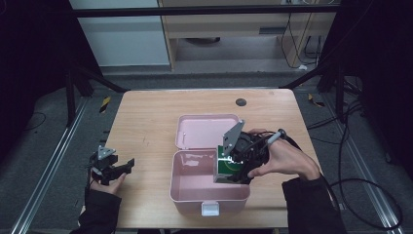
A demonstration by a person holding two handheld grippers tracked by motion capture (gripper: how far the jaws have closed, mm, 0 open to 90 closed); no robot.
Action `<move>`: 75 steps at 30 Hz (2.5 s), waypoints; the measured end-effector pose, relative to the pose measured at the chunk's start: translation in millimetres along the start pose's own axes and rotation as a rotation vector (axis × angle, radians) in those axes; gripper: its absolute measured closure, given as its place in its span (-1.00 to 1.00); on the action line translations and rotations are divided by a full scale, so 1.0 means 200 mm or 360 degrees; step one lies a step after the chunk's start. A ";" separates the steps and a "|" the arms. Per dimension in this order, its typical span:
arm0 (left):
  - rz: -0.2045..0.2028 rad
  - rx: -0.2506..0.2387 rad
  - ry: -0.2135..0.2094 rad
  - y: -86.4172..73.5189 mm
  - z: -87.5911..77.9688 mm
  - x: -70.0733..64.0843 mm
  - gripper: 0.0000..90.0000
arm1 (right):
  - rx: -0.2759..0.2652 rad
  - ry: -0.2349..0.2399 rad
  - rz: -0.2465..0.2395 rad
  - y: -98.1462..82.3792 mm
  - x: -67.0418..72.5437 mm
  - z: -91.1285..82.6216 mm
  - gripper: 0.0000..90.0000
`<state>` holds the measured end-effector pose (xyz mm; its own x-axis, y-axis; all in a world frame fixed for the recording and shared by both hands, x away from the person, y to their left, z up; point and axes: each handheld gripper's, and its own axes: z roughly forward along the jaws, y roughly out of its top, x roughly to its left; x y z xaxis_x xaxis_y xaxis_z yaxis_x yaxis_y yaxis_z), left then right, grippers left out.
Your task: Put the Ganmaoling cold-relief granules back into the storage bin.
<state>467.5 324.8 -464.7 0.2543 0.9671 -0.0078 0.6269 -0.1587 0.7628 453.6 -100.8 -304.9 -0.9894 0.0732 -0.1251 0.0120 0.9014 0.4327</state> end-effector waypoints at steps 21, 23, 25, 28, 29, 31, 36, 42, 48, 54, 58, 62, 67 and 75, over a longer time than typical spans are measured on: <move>-0.0007 -0.0008 0.0003 0.00 0.00 0.00 -0.32 | 0.0093 0.0025 -0.0040 0.01 0.02 0.11 -0.65; -0.0008 -0.0008 0.0003 0.00 0.00 0.00 -0.32 | 0.0113 0.0024 -0.0042 0.01 0.02 0.12 -0.65; -0.0007 -0.0008 0.0003 0.00 0.00 0.00 -0.32 | 0.0128 0.0027 -0.0046 0.01 0.02 0.13 -0.65; -0.0007 -0.0009 0.0004 0.00 0.00 0.00 -0.32 | 0.0146 0.0028 -0.0042 0.01 0.01 0.14 -0.65; -0.0007 -0.0009 0.0003 0.00 -0.01 0.00 -0.32 | 0.0154 0.0031 -0.0044 0.02 0.01 0.15 -0.65; -0.0007 -0.0009 0.0004 0.00 -0.01 0.00 -0.32 | 0.0168 0.0031 -0.0043 0.02 0.01 0.16 -0.65; -0.0006 -0.0009 0.0003 0.00 -0.01 0.01 -0.32 | 0.0185 0.0046 -0.0046 0.02 0.01 0.18 -0.65; -0.0002 -0.0012 0.0004 0.00 -0.01 0.00 -0.32 | 0.0172 0.0080 -0.0009 0.00 0.00 0.22 -0.64; -0.0001 -0.0008 0.0004 0.00 -0.01 0.00 -0.32 | 0.0187 0.0096 0.0018 -0.04 0.00 0.26 -0.65; -0.0002 -0.0008 0.0004 0.00 -0.01 0.00 -0.32 | 0.0209 0.0092 0.0005 -0.06 0.01 0.29 -0.65; 0.0000 -0.0008 0.0003 0.00 -0.01 0.00 -0.32 | 0.0202 0.0100 -0.0001 -0.06 0.01 0.30 -0.65; -0.0003 -0.0011 0.0004 0.00 -0.01 0.01 -0.32 | 0.0210 0.0099 -0.0019 -0.05 0.01 0.32 -0.66; -0.0002 -0.0011 0.0004 0.00 -0.01 0.00 -0.32 | 0.0231 0.0101 -0.0027 -0.05 0.01 0.34 -0.66; 0.0000 -0.0011 0.0002 0.00 -0.01 0.00 -0.32 | 0.0241 0.0108 -0.0011 -0.06 0.01 0.36 -0.66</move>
<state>467.1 325.8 -463.4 0.2534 0.9673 -0.0067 0.6219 -0.1576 0.7671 462.5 -80.8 -374.1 -0.9970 0.0428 -0.0649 0.0220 0.9561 0.2921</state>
